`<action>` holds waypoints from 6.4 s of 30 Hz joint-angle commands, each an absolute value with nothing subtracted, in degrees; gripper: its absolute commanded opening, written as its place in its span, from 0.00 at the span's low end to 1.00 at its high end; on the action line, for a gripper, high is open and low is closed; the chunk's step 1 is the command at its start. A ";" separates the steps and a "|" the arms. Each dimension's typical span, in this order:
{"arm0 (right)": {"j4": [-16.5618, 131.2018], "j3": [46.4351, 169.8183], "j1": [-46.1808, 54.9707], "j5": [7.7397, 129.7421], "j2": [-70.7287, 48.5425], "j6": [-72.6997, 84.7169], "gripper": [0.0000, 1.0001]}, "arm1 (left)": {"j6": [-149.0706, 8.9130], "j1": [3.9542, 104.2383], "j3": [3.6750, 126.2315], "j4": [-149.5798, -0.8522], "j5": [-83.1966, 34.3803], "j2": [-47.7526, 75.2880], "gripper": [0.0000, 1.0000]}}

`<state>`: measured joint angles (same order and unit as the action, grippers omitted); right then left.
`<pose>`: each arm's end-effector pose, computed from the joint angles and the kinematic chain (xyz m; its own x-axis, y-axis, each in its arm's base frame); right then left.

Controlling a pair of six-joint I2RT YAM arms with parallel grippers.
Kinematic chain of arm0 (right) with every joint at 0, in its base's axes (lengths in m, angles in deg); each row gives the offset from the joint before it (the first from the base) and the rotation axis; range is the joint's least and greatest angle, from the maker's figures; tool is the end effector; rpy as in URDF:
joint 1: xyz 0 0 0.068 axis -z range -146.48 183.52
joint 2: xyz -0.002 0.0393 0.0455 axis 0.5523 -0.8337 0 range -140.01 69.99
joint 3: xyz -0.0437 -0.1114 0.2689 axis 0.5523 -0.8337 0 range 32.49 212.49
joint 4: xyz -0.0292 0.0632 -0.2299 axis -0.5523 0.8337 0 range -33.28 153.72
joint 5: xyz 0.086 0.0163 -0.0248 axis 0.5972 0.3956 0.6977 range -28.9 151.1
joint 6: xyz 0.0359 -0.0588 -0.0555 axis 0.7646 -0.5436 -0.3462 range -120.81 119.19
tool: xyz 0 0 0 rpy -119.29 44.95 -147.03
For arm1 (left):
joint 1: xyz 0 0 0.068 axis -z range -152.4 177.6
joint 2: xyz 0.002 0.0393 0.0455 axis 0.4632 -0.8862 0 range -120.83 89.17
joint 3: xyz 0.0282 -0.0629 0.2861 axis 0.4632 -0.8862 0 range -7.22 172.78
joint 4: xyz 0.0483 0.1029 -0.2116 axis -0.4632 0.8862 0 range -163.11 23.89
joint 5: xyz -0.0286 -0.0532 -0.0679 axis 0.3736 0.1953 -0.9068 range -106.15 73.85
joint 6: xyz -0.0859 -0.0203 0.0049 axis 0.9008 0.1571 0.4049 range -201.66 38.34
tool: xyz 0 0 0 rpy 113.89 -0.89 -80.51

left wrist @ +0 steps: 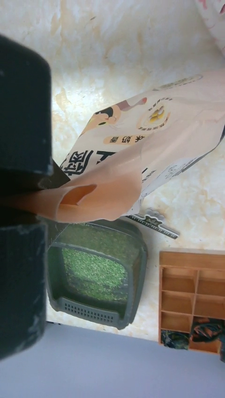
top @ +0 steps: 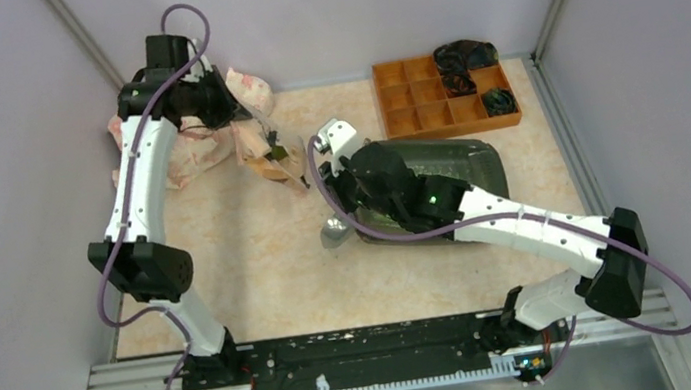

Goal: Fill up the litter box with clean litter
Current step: Place the spatula at the center of the board, then close the cat litter bag at the center of the board.

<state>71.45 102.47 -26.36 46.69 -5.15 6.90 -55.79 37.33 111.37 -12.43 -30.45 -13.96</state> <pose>0.1747 0.2623 0.3787 -0.2658 -0.1992 -0.9432 -0.6910 0.7216 0.0423 0.3800 -0.0849 0.4026 -0.7758 -0.2959 -0.5573 -0.0035 0.8852 -0.4652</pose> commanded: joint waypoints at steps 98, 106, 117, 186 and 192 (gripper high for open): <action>75.60 147.34 -24.41 55.70 -35.39 -0.49 0.00 | -58.39 32.81 110.02 -13.81 -33.07 -4.85 0.00; 69.40 135.52 -21.74 54.41 -31.58 -2.45 0.00 | -56.50 26.38 102.77 -20.27 -36.05 0.75 0.00; 67.20 133.09 -18.18 65.28 -26.27 -10.80 0.52 | -52.30 25.95 98.60 -25.22 -45.67 1.65 0.11; 97.45 156.82 -5.94 93.17 -53.00 21.75 0.31 | -47.06 42.77 77.47 -40.76 -34.80 -3.40 0.00; 93.53 148.44 -3.09 87.53 -48.94 22.21 0.32 | -47.67 41.67 78.30 -39.74 -33.01 2.69 0.00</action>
